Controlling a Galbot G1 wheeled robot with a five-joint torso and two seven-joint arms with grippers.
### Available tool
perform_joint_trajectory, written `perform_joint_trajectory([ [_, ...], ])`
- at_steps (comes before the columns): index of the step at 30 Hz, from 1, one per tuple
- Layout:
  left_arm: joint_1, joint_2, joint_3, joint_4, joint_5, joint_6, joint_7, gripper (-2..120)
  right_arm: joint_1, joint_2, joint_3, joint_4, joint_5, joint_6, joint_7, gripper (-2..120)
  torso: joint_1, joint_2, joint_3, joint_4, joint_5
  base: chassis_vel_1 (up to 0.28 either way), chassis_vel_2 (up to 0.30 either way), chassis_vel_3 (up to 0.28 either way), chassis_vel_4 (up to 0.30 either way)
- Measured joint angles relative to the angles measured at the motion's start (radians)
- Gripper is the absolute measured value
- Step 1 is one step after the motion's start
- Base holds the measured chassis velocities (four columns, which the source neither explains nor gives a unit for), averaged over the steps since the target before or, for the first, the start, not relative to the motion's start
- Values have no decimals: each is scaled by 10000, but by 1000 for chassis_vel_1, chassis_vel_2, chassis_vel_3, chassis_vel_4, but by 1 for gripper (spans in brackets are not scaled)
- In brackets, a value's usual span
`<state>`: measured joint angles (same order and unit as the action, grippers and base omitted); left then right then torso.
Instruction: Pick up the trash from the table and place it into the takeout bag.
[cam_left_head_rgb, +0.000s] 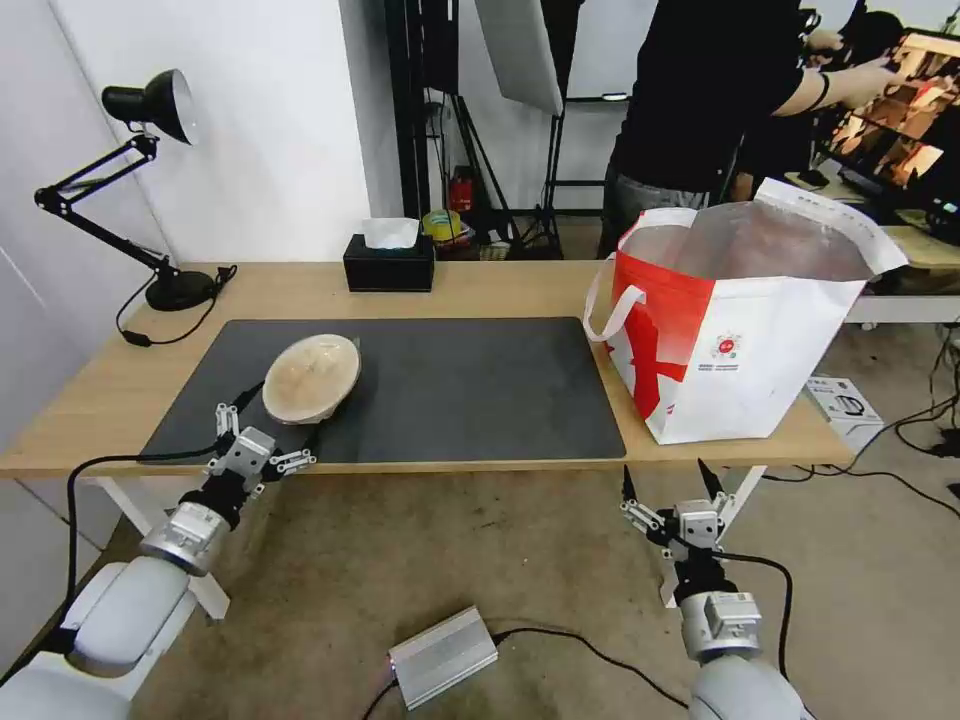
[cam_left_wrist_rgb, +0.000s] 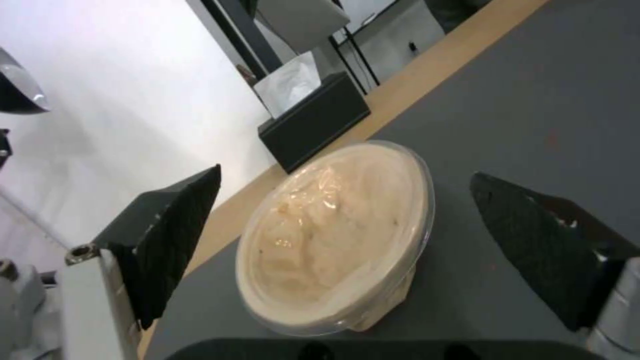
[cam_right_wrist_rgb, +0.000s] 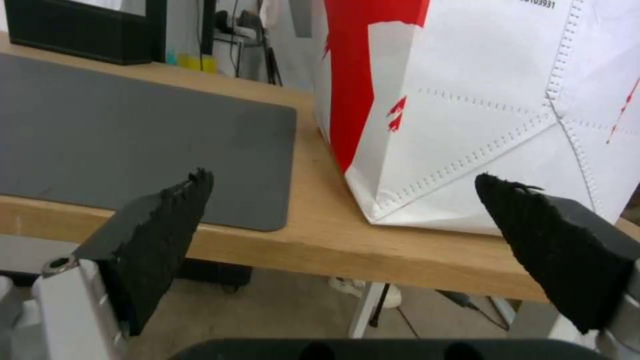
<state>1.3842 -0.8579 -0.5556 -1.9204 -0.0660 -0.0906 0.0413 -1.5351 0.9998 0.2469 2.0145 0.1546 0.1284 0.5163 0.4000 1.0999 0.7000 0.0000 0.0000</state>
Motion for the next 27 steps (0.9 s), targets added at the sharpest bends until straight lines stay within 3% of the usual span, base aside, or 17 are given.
perform_joint_trajectory([
  [27, -387, 166, 127, 294, -41, -148, 153, 100, -127, 93, -22, -154, -42, 6, -9, 100, 0, 0, 0, 0, 0, 0, 0, 0, 0],
])
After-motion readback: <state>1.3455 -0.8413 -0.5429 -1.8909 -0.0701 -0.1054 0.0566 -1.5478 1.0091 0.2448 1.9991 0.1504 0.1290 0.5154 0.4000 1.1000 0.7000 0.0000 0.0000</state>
